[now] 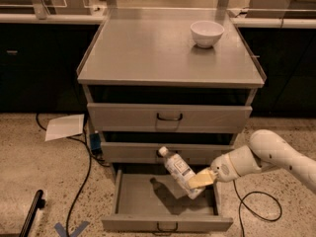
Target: Pick blue plastic bottle from bottom drawer and place on counter
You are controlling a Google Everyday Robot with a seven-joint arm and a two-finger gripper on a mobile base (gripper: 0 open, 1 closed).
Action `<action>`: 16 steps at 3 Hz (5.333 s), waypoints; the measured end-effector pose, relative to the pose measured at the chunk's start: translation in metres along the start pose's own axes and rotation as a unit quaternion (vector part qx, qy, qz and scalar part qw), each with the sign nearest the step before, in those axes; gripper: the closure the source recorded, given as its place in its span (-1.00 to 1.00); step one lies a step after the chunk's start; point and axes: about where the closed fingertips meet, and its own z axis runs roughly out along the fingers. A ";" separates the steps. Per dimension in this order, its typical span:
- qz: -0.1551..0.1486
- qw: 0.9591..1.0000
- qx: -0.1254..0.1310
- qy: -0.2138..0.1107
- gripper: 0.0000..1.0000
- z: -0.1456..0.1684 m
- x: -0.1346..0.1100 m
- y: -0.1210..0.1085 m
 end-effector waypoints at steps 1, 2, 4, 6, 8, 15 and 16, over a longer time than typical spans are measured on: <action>-0.049 0.999 0.012 -0.015 1.00 -0.029 -0.017 0.045; -0.094 0.994 0.040 -0.032 1.00 -0.062 -0.042 0.084; -0.173 0.976 0.095 -0.091 1.00 -0.126 -0.097 0.150; -0.188 0.974 0.092 -0.091 1.00 -0.126 -0.105 0.158; -0.283 0.939 0.147 -0.130 1.00 -0.169 -0.167 0.213; -0.273 0.933 0.161 -0.168 1.00 -0.196 -0.353 0.184; -0.261 0.941 0.126 -0.175 1.00 -0.185 -0.365 0.176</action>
Offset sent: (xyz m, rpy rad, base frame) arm -0.0104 0.0146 0.1850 -0.0582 -0.3470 0.0558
